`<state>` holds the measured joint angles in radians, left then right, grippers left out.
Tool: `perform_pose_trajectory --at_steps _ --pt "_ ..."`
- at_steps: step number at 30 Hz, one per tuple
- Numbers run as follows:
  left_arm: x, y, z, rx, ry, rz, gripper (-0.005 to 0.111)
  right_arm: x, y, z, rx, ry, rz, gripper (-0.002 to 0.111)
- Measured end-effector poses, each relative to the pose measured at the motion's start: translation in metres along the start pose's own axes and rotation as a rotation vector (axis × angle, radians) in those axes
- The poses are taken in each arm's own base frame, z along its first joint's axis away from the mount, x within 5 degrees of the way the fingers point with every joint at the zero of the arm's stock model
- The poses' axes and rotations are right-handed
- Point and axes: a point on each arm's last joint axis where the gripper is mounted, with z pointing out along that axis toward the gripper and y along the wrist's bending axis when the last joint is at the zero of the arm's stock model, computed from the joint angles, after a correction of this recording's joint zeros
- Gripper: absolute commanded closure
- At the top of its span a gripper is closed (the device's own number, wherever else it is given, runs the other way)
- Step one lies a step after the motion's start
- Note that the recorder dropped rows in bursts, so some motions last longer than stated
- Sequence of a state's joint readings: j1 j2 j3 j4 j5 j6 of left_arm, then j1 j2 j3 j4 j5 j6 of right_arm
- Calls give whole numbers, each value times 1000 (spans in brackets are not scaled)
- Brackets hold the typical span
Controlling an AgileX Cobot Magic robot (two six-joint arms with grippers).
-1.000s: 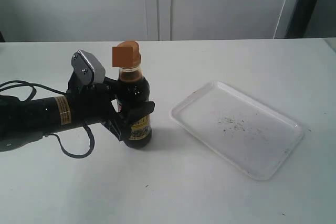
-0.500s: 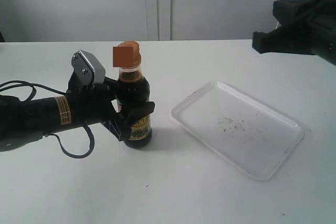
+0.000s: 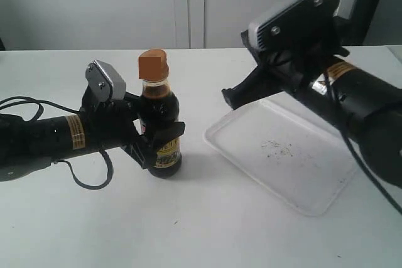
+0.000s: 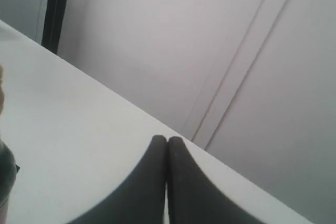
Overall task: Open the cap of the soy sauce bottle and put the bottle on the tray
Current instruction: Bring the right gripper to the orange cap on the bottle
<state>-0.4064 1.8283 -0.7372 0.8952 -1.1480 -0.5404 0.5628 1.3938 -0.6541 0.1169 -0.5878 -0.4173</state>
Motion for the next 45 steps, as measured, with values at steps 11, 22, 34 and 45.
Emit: perform_pose_trajectory --at_steps 11,22,34,45 --pt "0 0 0 0 0 0 107 18 36 22 -39 -88 -219 108" --pt "0 0 0 4 1 3 107 22 51 47 -94 -118 -443 108" --pt "0 -1 0 7 3 5 107 10 56 60 -164 -130 -528 108" --pt "0 -1 0 7 1 5 107 8 61 60 -207 -151 -582 108"
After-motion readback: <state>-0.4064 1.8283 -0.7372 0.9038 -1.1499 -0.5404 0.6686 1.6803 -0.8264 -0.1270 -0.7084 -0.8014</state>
